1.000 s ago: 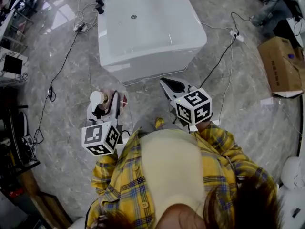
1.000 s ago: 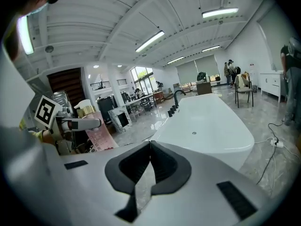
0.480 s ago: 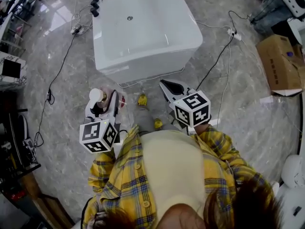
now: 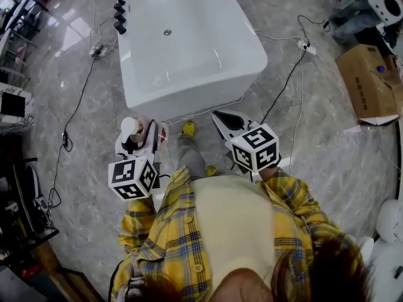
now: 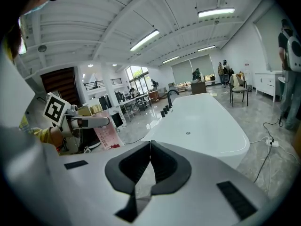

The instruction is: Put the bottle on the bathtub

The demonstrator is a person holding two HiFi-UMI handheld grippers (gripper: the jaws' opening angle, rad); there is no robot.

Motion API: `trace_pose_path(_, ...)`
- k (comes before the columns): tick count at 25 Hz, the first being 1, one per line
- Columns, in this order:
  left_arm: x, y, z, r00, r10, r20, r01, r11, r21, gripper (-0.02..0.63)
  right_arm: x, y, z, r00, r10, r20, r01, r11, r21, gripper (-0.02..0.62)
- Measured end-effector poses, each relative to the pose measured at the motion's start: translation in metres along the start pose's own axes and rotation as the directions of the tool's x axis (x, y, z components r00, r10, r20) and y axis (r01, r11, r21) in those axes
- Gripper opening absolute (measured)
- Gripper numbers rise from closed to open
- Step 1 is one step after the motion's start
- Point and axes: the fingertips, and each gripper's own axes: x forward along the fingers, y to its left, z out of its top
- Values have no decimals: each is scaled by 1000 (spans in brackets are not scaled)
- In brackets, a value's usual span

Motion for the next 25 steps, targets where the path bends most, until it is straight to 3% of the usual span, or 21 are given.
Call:
trace_pose_path(11, 82, 62, 34, 1000, -13, -11, 13, 1000, -3, 224, 66, -32, 33, 999, -34, -42, 35, 999, 26, 14)
trace_pose_path(25, 184, 158, 56, 998, 20, -56, -20, 1000, 6, 224, 174, -51, 81, 994, 4, -109, 1, 999, 44, 14)
